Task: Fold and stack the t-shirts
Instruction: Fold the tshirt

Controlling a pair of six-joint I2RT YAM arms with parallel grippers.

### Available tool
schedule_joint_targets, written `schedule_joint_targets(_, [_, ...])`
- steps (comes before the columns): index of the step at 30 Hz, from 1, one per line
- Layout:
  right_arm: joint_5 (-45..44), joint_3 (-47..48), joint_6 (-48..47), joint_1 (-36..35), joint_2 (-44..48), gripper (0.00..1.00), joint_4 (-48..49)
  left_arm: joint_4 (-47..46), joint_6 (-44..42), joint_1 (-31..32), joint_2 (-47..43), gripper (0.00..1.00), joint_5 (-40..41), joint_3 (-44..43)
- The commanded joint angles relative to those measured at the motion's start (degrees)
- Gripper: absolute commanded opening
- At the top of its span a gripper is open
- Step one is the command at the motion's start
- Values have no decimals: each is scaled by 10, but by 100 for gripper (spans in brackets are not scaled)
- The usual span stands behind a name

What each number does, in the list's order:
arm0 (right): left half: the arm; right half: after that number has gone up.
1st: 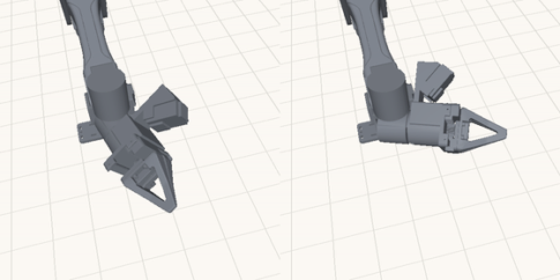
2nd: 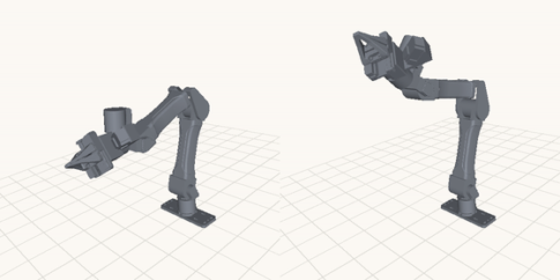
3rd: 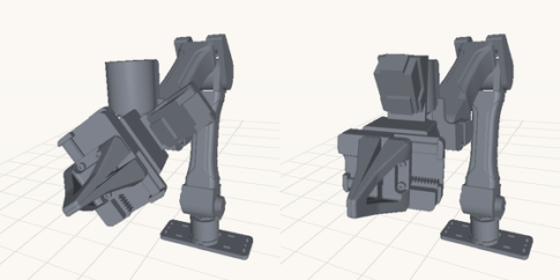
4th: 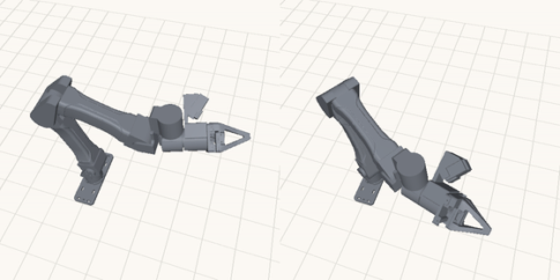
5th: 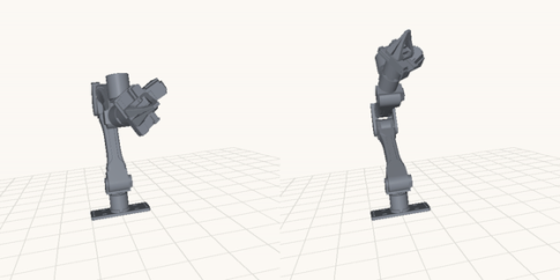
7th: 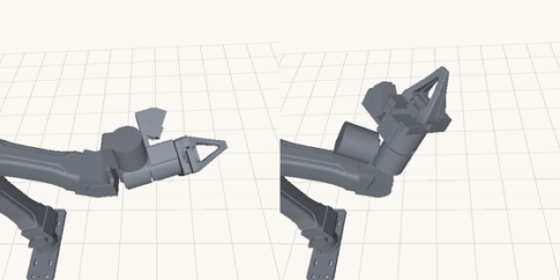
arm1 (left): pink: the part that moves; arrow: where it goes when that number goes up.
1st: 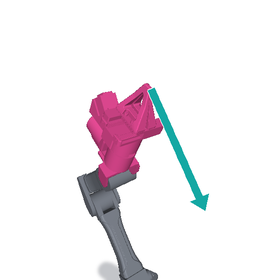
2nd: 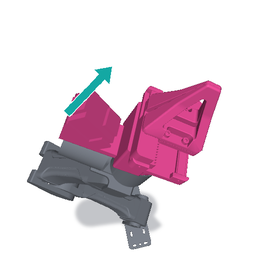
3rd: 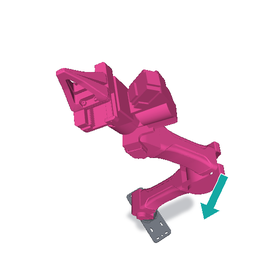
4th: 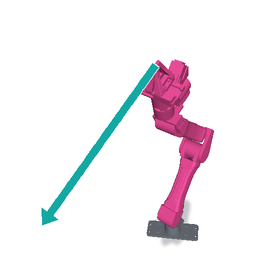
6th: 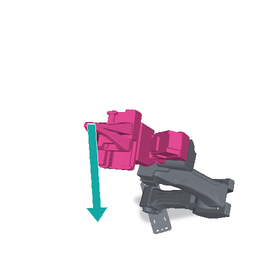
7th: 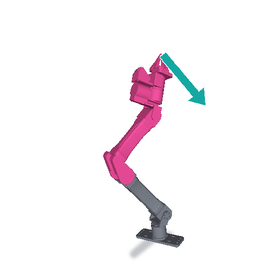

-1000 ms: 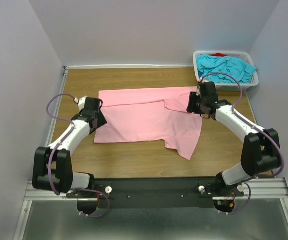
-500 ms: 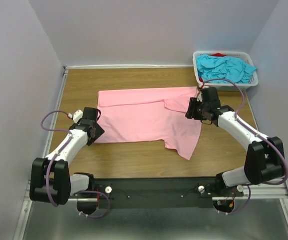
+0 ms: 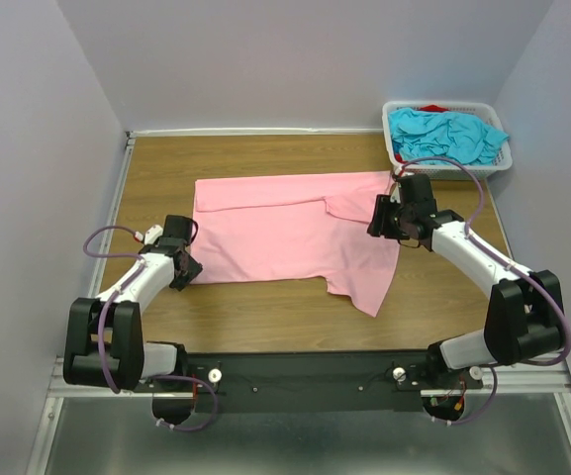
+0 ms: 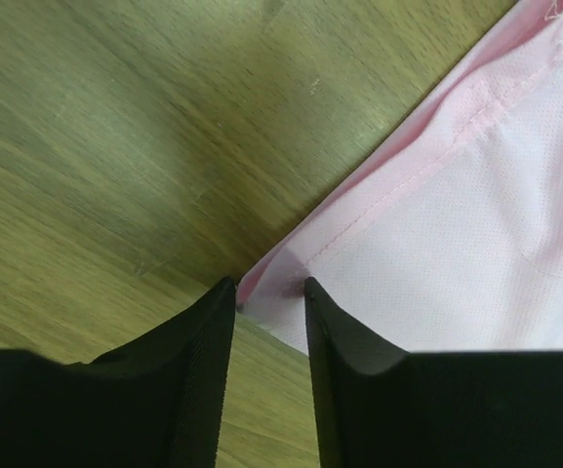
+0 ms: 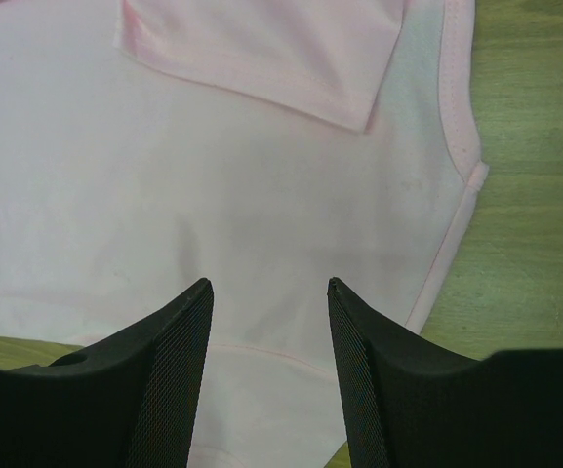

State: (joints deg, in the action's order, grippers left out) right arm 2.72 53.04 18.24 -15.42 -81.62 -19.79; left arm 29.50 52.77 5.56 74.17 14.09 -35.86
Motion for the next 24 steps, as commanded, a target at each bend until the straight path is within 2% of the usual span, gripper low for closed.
schedule_joint_targets(1, [-8, -11, 7, -3, 9, 58, 6, -1, 8, -4, 10, 36, -22, 9])
schedule_joint_targets(7, [-42, -28, 24, -2, 23, 58, 5, 13, 4, -4, -28, 14, -26, 3])
schedule_joint_targets(9, [-53, -36, 36, -2, 30, 58, -2, 17, 3, -4, -37, 12, -25, 3])
schedule_joint_targets(12, [-53, -58, 56, 18, 40, 58, -21, 19, 0, -4, -46, 0, -22, 3])
schedule_joint_targets(17, [32, -121, 79, 96, 57, 58, -30, 12, -12, -4, -51, 0, -25, 3])
schedule_joint_targets(24, [40, -145, 86, 116, 53, 57, -29, -5, -23, -5, -55, 0, -32, 8])
